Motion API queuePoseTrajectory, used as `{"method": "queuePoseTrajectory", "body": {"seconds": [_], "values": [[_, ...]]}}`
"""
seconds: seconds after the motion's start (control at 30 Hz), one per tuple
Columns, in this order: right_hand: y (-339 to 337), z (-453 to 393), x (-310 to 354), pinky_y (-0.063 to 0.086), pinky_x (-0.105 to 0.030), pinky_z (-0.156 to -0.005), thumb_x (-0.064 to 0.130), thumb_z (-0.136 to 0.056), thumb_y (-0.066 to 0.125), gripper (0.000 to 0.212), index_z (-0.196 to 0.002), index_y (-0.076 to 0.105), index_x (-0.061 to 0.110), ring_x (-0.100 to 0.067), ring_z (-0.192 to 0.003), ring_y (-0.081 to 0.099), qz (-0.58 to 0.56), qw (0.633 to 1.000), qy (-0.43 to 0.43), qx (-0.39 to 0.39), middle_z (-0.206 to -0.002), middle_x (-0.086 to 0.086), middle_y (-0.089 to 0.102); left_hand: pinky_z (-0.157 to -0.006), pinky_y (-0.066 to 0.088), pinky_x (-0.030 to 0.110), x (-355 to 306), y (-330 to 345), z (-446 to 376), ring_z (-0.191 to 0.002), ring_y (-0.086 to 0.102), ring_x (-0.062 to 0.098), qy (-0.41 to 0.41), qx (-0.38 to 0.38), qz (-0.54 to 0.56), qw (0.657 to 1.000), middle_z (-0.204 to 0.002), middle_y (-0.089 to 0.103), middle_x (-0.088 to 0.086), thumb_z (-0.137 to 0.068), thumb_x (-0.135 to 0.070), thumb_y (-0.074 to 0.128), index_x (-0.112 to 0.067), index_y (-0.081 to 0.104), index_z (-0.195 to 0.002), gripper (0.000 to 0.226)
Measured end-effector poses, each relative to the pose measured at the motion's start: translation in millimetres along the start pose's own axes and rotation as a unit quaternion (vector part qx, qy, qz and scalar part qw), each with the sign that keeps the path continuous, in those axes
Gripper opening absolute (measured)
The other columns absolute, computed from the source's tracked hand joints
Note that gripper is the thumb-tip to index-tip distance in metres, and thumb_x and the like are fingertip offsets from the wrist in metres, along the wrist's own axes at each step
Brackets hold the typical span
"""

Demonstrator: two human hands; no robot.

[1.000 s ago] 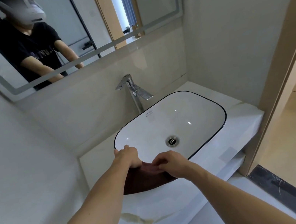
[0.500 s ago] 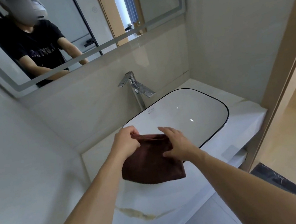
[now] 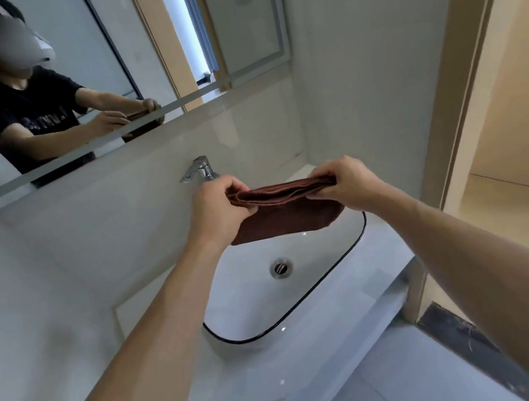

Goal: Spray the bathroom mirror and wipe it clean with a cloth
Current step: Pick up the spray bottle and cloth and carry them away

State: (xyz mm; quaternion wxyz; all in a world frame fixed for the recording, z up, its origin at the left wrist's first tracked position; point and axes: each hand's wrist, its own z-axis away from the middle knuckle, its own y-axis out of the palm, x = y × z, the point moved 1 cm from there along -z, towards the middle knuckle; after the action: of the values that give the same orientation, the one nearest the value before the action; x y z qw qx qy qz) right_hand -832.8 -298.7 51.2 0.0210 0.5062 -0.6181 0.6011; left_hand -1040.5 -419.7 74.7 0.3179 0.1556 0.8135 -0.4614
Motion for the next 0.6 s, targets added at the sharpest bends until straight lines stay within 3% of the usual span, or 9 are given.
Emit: {"method": "queuePoseTrajectory", "body": {"seconds": [0.07,0.17,0.27,0.37,0.47,0.6], "values": [[-35.2,12.6,-18.8,0.039,-0.012,-0.063,0.017,-0.083,0.076,0.009,-0.092,0.076,0.014,-0.016,-0.076,0.058,0.012,0.999,0.008,-0.050,-0.077,0.001,0.068,-0.064,0.046,0.024,-22.1,26.2,-8.8,-0.065,0.060,0.010,0.031,0.008,0.018,0.999,-0.069,0.066,-0.007,-0.065,-0.004,0.085,-0.018,0.067,-0.074,0.024],[-81.0,42.0,-53.9,0.036,-0.006,-0.061,0.014,-0.083,0.074,0.007,-0.089,0.076,0.017,-0.015,-0.074,0.061,0.033,0.991,0.037,-0.125,-0.074,0.003,0.068,-0.057,0.037,0.010,-62.9,79.1,-10.9,-0.060,0.056,0.001,0.078,0.004,0.037,0.996,-0.063,0.060,-0.016,-0.068,-0.007,0.083,-0.019,0.064,-0.073,0.023],[-113.1,85.9,-97.6,0.041,-0.014,-0.062,0.012,-0.084,0.072,0.007,-0.089,0.075,0.016,-0.018,-0.076,0.062,0.056,0.980,0.081,-0.172,-0.077,0.000,0.069,-0.055,0.037,0.009,-102.1,143.3,0.3,-0.063,0.057,0.009,0.114,0.024,0.067,0.991,-0.065,0.059,-0.014,-0.072,-0.007,0.080,-0.017,0.064,-0.074,0.020],[-130.0,139.8,-149.9,0.042,-0.017,-0.063,0.010,-0.085,0.070,0.009,-0.090,0.075,0.015,-0.020,-0.078,0.063,0.088,0.967,0.133,-0.199,-0.079,-0.001,0.071,-0.060,0.049,0.027,-124.5,216.6,20.3,-0.070,0.062,0.016,0.130,0.058,0.075,0.987,-0.070,0.066,-0.008,-0.076,-0.010,0.077,-0.017,0.064,-0.075,0.014],[-129.5,194.1,-202.8,0.039,-0.011,-0.063,0.008,-0.086,0.068,0.014,-0.092,0.076,0.018,-0.018,-0.078,0.062,0.099,0.951,0.187,-0.226,-0.077,0.002,0.068,-0.061,0.049,0.030,-136.9,286.0,48.2,-0.072,0.062,0.017,0.160,0.091,0.054,0.982,-0.073,0.066,-0.007,-0.080,-0.007,0.069,-0.021,0.061,-0.076,0.017],[-107.2,249.3,-264.6,0.041,-0.022,-0.068,0.010,-0.088,0.067,0.015,-0.098,0.077,0.015,-0.018,-0.084,0.061,0.110,0.931,0.230,-0.260,-0.083,0.003,0.067,-0.062,0.052,0.032,-132.4,363.6,85.2,-0.075,0.061,0.019,0.186,0.133,0.044,0.973,-0.078,0.066,-0.004,-0.079,0.006,0.057,-0.021,0.059,-0.085,0.028]]}}
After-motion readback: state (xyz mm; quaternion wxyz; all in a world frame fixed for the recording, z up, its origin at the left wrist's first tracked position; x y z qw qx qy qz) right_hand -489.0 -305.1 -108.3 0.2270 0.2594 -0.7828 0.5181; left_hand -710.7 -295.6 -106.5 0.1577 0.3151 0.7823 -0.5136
